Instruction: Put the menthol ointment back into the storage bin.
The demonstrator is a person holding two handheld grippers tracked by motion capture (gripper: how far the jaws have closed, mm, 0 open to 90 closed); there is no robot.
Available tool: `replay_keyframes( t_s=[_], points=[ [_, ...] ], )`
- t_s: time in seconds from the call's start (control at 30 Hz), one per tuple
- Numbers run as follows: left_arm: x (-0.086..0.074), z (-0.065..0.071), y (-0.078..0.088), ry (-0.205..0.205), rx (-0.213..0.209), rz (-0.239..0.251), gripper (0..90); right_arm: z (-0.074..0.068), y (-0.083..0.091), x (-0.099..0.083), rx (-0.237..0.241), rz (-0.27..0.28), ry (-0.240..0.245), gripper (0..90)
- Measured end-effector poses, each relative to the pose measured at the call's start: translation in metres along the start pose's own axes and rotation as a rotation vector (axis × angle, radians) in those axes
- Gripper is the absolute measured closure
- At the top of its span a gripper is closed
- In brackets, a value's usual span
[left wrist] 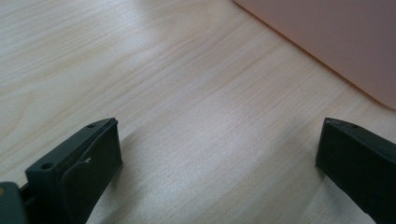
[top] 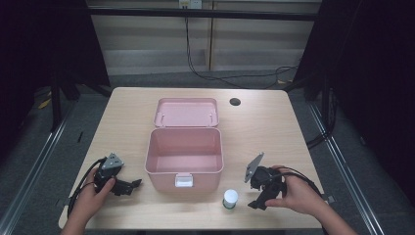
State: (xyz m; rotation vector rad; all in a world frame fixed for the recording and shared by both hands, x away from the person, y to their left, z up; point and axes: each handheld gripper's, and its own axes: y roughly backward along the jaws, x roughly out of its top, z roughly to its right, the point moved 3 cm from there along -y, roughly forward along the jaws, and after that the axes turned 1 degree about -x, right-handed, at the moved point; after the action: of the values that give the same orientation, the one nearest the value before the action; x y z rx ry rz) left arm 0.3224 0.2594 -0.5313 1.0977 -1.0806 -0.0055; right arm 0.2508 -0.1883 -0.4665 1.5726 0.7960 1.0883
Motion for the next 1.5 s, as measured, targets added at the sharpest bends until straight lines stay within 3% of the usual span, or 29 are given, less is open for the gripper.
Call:
replay_keyframes(
  t_s=[0.53, 0.7, 0.77, 1.1, 1.23, 1.5],
  points=[
    [0.0, 0.0, 0.0, 0.0, 0.001, -0.001, 0.0, -0.021, 0.003, 0.042, -0.003, -0.114, 0.117, 33.1],
    [0.0, 0.0, 0.0, -0.001, -0.002, -0.002, 0.0, -0.026, 0.002, 0.052, 0.0, -0.129, 0.143, 33.9],
    [0.0, 0.0, 0.0, -0.001, -0.002, -0.002, 0.0, -0.028, 0.002, 0.056, 0.002, -0.112, 0.155, 34.8],
    [0.0, 0.0, 0.0, -0.002, -0.002, -0.001, 0.0, -0.028, -0.003, 0.061, -0.009, -0.098, 0.155, 37.2],
    [0.0, 0.0, 0.0, -0.002, -0.002, -0.001, 0.0, -0.025, -0.006, 0.061, -0.007, -0.082, 0.152, 44.9],
    [0.0, 0.0, 0.0, -0.006, -0.001, -0.001, 0.0, -0.025, -0.009, 0.063, 0.005, -0.077, 0.123, 50.3]
  ],
)
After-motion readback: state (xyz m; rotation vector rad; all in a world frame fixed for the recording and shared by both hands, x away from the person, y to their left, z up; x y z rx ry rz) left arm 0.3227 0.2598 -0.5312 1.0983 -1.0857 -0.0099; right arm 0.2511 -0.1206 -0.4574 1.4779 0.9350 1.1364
